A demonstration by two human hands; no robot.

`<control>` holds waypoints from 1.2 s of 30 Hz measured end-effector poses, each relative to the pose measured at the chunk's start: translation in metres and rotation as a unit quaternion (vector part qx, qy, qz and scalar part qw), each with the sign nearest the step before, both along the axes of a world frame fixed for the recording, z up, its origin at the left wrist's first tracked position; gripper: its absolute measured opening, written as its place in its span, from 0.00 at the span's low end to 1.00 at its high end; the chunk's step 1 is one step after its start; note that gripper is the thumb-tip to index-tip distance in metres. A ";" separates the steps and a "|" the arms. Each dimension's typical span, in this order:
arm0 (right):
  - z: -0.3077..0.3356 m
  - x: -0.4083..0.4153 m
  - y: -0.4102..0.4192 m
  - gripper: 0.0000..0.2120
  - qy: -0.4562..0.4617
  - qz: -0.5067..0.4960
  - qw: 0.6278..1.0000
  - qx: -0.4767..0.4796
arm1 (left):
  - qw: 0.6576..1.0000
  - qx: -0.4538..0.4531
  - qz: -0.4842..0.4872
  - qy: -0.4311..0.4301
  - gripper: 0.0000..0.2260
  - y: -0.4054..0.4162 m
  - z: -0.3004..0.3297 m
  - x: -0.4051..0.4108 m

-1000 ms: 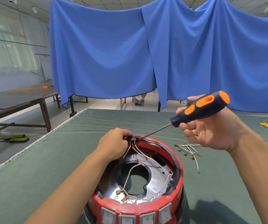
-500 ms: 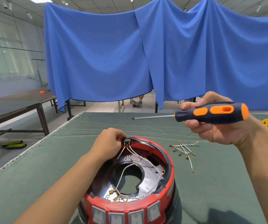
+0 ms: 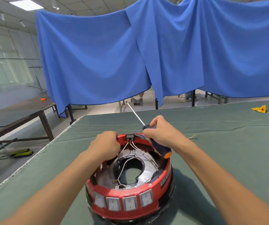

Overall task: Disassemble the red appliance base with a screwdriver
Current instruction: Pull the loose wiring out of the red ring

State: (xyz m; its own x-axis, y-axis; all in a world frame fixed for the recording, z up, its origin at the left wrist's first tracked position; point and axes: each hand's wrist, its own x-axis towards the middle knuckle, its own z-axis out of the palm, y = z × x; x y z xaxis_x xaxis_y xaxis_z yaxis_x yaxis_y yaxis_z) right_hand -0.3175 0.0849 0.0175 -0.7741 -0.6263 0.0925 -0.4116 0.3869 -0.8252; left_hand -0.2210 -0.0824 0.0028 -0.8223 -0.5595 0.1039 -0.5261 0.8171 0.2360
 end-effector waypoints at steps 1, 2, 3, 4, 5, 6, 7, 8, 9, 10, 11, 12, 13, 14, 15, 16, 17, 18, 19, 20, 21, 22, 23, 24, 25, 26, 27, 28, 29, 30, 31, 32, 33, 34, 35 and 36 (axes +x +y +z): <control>-0.001 0.003 0.000 0.14 -0.010 0.009 1.000 -0.002 | 1.000 -0.013 0.009 -0.011 0.19 0.006 -0.006 0.002; -0.003 0.007 0.001 0.14 -0.013 0.014 1.000 -0.004 | 0.999 -0.045 0.017 -0.019 0.18 0.012 -0.013 0.004; -0.004 0.010 0.003 0.14 -0.007 0.014 1.000 -0.001 | 0.996 -0.081 0.020 -0.018 0.18 0.017 -0.020 0.006; -0.005 0.014 0.005 0.13 0.009 0.010 1.000 0.008 | 0.994 -0.104 0.013 -0.004 0.20 0.021 -0.026 0.006; -0.005 0.017 0.009 0.12 0.031 0.004 0.999 0.021 | 0.994 -0.111 -0.001 0.017 0.21 0.022 -0.031 0.005; -0.004 0.020 0.013 0.12 0.055 -0.001 0.998 0.035 | 0.994 -0.098 -0.018 0.042 0.23 0.019 -0.033 0.004; -0.003 0.022 0.018 0.12 0.077 -0.006 0.996 0.051 | 0.995 -0.072 -0.037 0.065 0.24 0.013 -0.032 0.002; -0.001 0.026 0.024 0.12 0.099 -0.012 0.992 0.071 | 0.994 -0.047 -0.056 0.080 0.25 0.007 -0.030 0.000; 0.001 0.029 0.031 0.11 0.127 -0.019 0.987 0.095 | 0.993 -0.023 -0.072 0.090 0.26 0.000 -0.027 -0.002; 0.004 0.031 0.036 0.10 0.154 -0.023 0.981 0.120 | 0.991 0.006 -0.086 0.105 0.26 -0.005 -0.026 -0.003; 0.005 0.034 0.042 0.09 0.177 -0.026 0.974 0.141 | 0.986 0.043 -0.096 0.127 0.25 -0.008 -0.025 -0.004; 0.006 0.038 0.046 0.08 0.197 -0.029 0.967 0.157 | 0.979 0.085 -0.102 0.152 0.24 -0.011 -0.024 -0.005; 0.006 0.042 0.050 0.08 0.213 -0.032 0.962 0.167 | 0.971 0.125 -0.101 0.175 0.21 -0.012 -0.024 -0.007; 0.004 0.046 0.052 0.08 0.229 -0.038 0.957 0.173 | 0.964 0.155 -0.099 0.193 0.19 -0.015 -0.023 -0.009; 0.003 0.050 0.054 0.08 0.242 -0.045 0.953 0.178 | 0.960 0.170 -0.095 0.200 0.17 -0.017 -0.022 -0.013; 0.001 0.054 0.056 0.09 0.253 -0.053 0.949 0.180 | 0.960 0.171 -0.094 0.202 0.15 -0.019 -0.020 -0.016; -0.001 0.058 0.058 0.09 0.262 -0.062 0.946 0.180 | 0.961 0.164 -0.096 0.200 0.15 -0.020 -0.019 -0.019; -0.001 0.060 0.060 0.08 0.270 -0.070 0.943 0.182 | 0.963 0.155 -0.097 0.196 0.14 -0.021 -0.017 -0.021; -0.002 0.062 0.063 0.07 0.277 -0.079 0.939 0.187 | 0.966 0.149 -0.097 0.187 0.14 -0.020 -0.016 -0.023; -0.002 0.065 0.066 0.07 0.283 -0.087 0.935 0.194 | 0.970 0.141 -0.094 0.174 0.14 -0.020 -0.015 -0.024; -0.004 0.067 0.069 0.07 0.289 -0.095 0.932 0.199 | 0.975 0.128 -0.089 0.159 0.15 -0.020 -0.015 -0.026; -0.005 0.069 0.071 0.08 0.295 -0.102 0.928 0.201 | 0.980 0.109 -0.081 0.144 0.15 -0.019 -0.016 -0.027; -0.006 0.070 0.073 0.09 0.300 -0.110 0.926 0.202 | 0.985 0.086 -0.071 0.129 0.16 -0.017 -0.017 -0.028; -0.007 0.071 0.075 0.10 0.303 -0.117 0.924 0.201 | 0.990 0.060 -0.062 0.115 0.16 -0.013 -0.018 -0.029; -0.007 0.072 0.076 0.10 0.304 -0.123 0.923 0.200 | 0.992 0.032 -0.060 0.104 0.16 -0.010 -0.019 -0.030; -0.008 0.072 0.076 0.10 0.304 -0.126 0.923 0.201 | 0.993 0.006 -0.064 0.097 0.15 -0.006 -0.021 -0.031; -0.008 0.072 0.076 0.10 0.303 -0.127 0.923 0.202 | 0.993 -0.011 -0.072 0.096 0.16 -0.004 -0.023 -0.031; -0.009 0.072 0.076 0.10 0.301 -0.126 0.923 0.202 | 0.992 -0.018 -0.080 0.101 0.17 -0.004 -0.025 -0.031; -0.010 0.072 0.075 0.11 0.301 -0.126 0.924 0.200 | 0.990 -0.019 -0.088 0.107 0.18 -0.005 -0.026 -0.031; -0.011 0.072 0.075 0.11 0.301 -0.125 0.924 0.199 | 0.989 -0.019 -0.094 0.111 0.18 -0.008 -0.027 -0.030; -0.011 0.073 0.074 0.12 0.302 -0.125 0.924 0.198 | 0.988 -0.021 -0.100 0.112 0.19 -0.010 -0.028 -0.030; -0.011 0.073 0.072 0.12 0.303 -0.126 0.924 0.196 | 0.988 -0.023 -0.106 0.111 0.19 -0.012 -0.028 -0.029; -0.011 0.074 0.071 0.12 0.305 -0.127 0.923 0.196 | 0.988 -0.024 -0.110 0.110 0.19 -0.013 -0.029 -0.029; -0.010 0.075 0.070 0.12 0.306 -0.128 0.923 0.197 | 0.987 -0.026 -0.114 0.110 0.19 -0.013 -0.029 -0.029; -0.009 0.075 0.068 0.11 0.308 -0.128 0.922 0.199 | 0.986 -0.030 -0.118 0.112 0.18 -0.012 -0.029 -0.029; -0.009 0.076 0.068 0.11 0.310 -0.128 0.921 0.200 | 0.985 -0.037 -0.121 0.114 0.17 -0.012 -0.029 -0.029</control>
State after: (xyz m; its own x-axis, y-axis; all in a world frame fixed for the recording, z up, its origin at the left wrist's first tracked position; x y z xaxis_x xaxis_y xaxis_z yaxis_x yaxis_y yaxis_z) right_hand -0.2415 0.1528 0.0086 -0.7773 -0.5107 0.3674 -0.6084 0.7589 -0.2323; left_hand -0.2503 -0.0944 -0.0263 -0.8811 -0.3341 0.3347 -0.2539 0.9313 0.2611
